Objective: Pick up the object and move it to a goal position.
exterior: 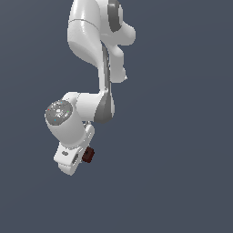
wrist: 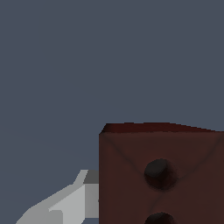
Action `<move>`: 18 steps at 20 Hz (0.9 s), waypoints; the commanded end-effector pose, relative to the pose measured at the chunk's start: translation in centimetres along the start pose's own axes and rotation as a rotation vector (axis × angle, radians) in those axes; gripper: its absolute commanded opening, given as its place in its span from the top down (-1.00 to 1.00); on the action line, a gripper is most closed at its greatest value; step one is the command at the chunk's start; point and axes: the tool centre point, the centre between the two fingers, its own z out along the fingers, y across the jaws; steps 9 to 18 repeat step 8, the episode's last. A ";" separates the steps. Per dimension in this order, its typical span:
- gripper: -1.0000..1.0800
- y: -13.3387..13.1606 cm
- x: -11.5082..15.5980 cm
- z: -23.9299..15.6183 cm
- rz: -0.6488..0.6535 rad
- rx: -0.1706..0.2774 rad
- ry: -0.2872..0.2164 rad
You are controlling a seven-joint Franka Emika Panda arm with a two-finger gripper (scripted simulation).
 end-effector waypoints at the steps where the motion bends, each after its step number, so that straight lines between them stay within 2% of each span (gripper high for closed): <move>1: 1.00 0.6 -0.1 -0.3 -0.001 -0.002 0.000; 18: 1.00 1.1 -0.3 -0.5 -0.001 -0.002 0.000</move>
